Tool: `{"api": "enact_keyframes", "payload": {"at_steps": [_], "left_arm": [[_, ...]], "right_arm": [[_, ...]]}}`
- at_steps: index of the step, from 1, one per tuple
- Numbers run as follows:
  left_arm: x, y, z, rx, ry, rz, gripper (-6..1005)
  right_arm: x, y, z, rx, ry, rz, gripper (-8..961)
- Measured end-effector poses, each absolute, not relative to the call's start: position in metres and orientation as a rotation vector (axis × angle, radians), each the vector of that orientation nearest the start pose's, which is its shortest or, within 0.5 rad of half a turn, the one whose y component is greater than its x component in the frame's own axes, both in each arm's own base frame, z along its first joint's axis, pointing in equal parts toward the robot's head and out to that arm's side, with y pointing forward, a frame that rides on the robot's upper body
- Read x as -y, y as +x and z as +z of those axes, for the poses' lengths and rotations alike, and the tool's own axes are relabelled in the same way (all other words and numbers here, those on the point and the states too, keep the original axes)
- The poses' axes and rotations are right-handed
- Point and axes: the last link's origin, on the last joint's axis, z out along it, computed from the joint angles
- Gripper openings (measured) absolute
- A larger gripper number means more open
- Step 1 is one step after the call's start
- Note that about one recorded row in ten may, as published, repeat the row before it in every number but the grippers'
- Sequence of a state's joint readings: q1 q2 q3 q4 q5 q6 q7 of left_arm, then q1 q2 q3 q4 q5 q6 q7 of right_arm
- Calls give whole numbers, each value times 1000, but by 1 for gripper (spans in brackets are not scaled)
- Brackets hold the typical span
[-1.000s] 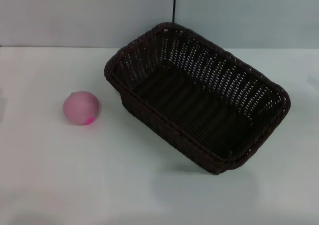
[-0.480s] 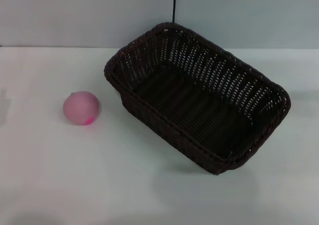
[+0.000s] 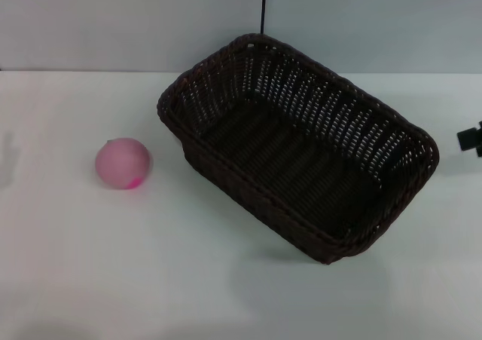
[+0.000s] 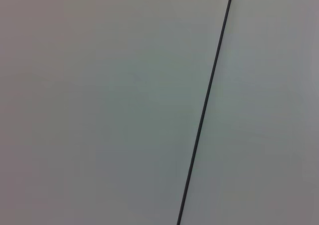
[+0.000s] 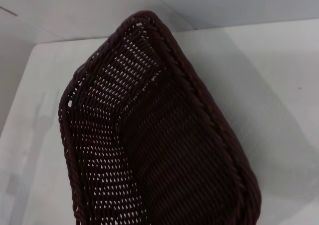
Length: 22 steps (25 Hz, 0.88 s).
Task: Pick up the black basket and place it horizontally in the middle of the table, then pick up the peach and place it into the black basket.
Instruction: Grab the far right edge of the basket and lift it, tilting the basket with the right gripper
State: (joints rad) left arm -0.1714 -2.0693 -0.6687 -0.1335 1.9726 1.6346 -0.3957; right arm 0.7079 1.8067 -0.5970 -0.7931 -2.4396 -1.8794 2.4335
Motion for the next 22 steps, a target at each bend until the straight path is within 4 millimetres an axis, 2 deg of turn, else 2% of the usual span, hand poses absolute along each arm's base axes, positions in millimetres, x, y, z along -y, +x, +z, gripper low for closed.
{"api": "enact_keyframes", "payload": {"at_steps": [15,22], "left_arm": [[-225,-370,40,576,-1218,-975,797],[-225,-369,39,579,-1217,-977,797]], "right_arm": [[-360,278,86,-1808,-2432,142,550],[-362,277,77,-1796,-2434,173,541]]}}
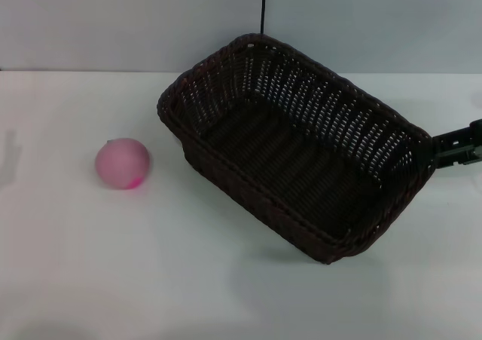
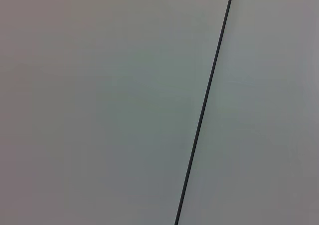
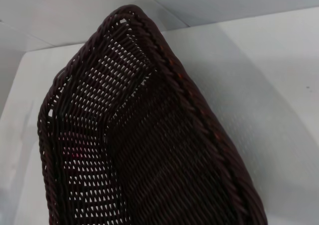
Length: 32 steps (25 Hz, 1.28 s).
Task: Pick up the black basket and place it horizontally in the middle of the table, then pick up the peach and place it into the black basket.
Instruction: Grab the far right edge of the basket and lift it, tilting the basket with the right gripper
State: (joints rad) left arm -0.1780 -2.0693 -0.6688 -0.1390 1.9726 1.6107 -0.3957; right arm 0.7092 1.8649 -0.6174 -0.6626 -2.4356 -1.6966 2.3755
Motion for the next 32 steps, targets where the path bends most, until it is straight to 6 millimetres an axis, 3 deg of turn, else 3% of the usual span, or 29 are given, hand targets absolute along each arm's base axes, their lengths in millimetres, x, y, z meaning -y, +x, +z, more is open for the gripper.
{"api": "enact_keyframes", "payload": {"at_steps": [11,16,21,32], "left_arm": [[-231,-368,37,591,-1224,-981,796],[-235,-366,36,593,-1230,-983,797],[-236,-366,36,592,-1231,-985,797],[-239,-366,35,601,-1236,-980,797]], "right_arm": [[-363,279,59,-1775,-2422,191,527],[-363,279,56,-1763,-2432,193,317],[-361,281,56,-1745,-2442,211,250],[-360,282,65,-1693,-2435,386,249]]}}
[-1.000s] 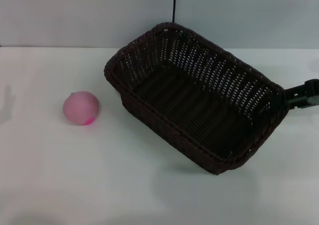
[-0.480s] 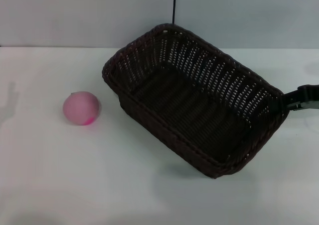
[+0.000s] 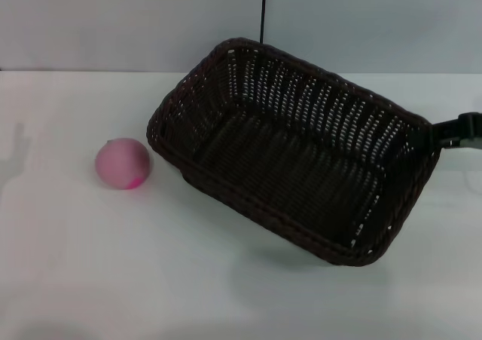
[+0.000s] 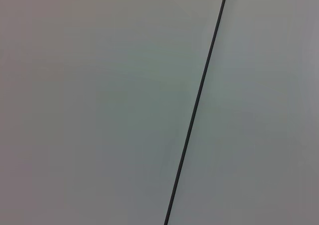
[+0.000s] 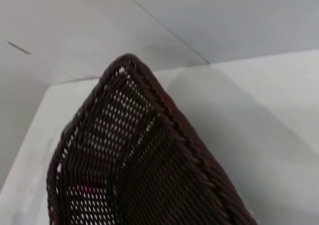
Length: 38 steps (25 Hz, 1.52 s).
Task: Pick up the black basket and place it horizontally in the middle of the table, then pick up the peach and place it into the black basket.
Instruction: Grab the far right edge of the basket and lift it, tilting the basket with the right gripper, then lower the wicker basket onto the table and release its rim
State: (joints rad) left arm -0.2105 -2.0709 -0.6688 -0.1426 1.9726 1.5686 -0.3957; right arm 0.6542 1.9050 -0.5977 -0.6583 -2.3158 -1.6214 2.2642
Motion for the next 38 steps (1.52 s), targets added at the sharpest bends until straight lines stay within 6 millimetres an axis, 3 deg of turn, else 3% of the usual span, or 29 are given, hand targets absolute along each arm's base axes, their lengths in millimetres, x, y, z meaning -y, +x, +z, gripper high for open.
{"api": "enact_keyframes", "payload": {"at_steps": [19,28,38], "left_arm": [[-244,-364,34,604,-1243,-983,797],[-245,-363,33,607,-1244,-984,797],[-247,-363,30,628,-1249,-982,797]], "right_arm": [[-366,277,103,-1143,-2593,546,229],[-367,278,106,-938,-2650,510,222],[-365,273,92,-734,-2734,551,208]]}}
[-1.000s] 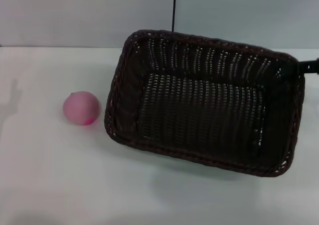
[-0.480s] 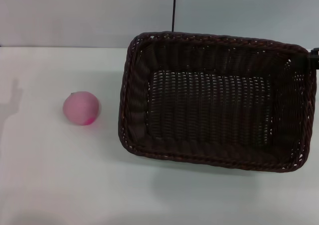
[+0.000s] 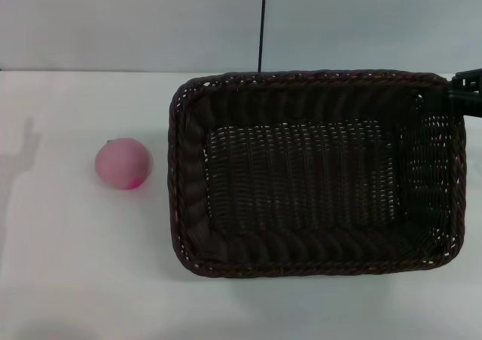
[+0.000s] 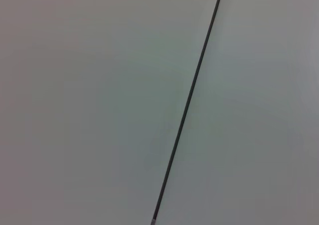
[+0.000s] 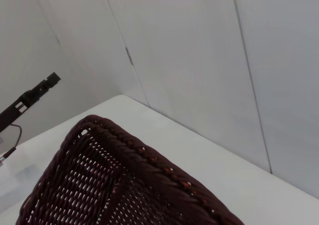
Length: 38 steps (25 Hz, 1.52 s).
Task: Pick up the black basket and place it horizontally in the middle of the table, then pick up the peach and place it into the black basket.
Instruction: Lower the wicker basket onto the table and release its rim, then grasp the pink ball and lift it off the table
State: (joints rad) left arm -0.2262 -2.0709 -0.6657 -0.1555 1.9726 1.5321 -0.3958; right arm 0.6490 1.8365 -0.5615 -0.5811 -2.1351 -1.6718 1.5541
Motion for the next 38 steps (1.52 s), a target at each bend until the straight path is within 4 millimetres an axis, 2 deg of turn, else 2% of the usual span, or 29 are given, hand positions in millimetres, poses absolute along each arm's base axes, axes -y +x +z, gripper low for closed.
{"api": "enact_keyframes", "payload": {"at_steps": [6,21,23,29,31,33,36,38], "left_arm": [[-248,-361,28,631,-1256,-994,796],[-252,-358,28,624,-1260,-1004,796],[-252,-358,28,624,-1260,-1004,797],[-253,-360,26,638,-1265,-993,783],[-253,-360,26,641,-1272,-989,777],[-253,-360,25,640,-1286,-985,770],[-254,-358,22,627,-1344,-976,760],[-254,-357,19,611,-1397,-962,753]], "right_arm": [[-364,273,93,-708,-2738,551,204],[-372,273,84,-699,-2705,509,267],[-373,274,85,-697,-2692,507,322],[-382,296,110,-714,-2458,547,497],[-379,307,118,-719,-2339,626,576],[-376,310,119,-725,-2294,663,655],[-360,324,117,-754,-2126,802,655],[-355,328,115,-757,-2084,836,656]]}}
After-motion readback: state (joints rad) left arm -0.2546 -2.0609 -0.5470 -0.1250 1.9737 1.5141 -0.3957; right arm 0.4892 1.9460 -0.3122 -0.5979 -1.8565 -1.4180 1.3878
